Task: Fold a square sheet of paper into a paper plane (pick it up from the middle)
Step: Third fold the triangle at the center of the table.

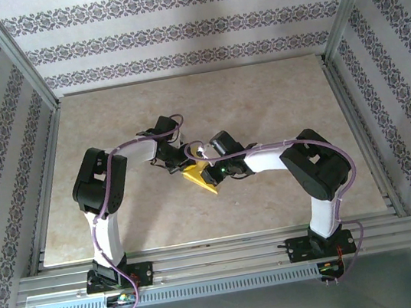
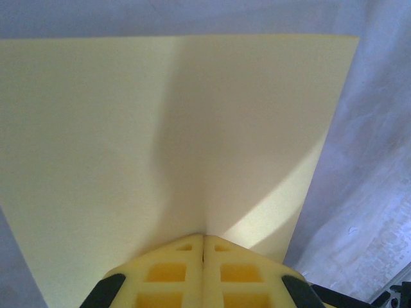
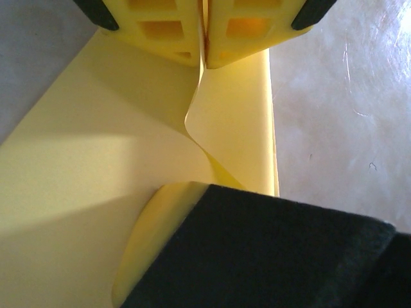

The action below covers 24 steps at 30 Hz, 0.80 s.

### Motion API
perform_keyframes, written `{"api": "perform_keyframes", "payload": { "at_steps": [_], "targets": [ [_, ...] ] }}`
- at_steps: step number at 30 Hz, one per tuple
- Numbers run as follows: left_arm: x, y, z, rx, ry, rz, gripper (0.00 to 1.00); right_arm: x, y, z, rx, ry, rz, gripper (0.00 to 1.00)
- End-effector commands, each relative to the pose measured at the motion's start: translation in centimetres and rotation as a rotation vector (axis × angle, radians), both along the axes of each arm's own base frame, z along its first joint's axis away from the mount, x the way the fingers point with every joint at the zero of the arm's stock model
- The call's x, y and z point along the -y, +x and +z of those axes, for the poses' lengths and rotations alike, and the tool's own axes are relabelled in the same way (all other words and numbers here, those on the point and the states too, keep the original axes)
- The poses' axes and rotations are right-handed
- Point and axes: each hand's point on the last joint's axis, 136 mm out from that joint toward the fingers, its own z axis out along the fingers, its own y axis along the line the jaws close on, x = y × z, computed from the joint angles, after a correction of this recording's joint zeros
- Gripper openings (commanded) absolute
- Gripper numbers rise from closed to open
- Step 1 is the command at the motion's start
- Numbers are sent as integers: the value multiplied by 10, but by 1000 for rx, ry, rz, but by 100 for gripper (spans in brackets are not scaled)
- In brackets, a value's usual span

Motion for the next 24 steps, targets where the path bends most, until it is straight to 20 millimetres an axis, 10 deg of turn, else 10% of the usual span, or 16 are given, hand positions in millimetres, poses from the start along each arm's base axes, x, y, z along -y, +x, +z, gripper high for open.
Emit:
{"api": "perform_keyframes", "payload": {
  "at_steps": [1, 18, 24],
  "targets": [
    [-3, -21, -24, -78, 61, -37, 2, 1, 3, -6, -5, -19, 11, 13],
    [-2, -1, 24, 22, -11, 59, 13, 4, -2, -14, -40, -40, 12, 13],
    [-16, -4, 12, 6, 26, 97, 12, -3, -2, -4, -45, 4, 17, 14]
  ]
}}
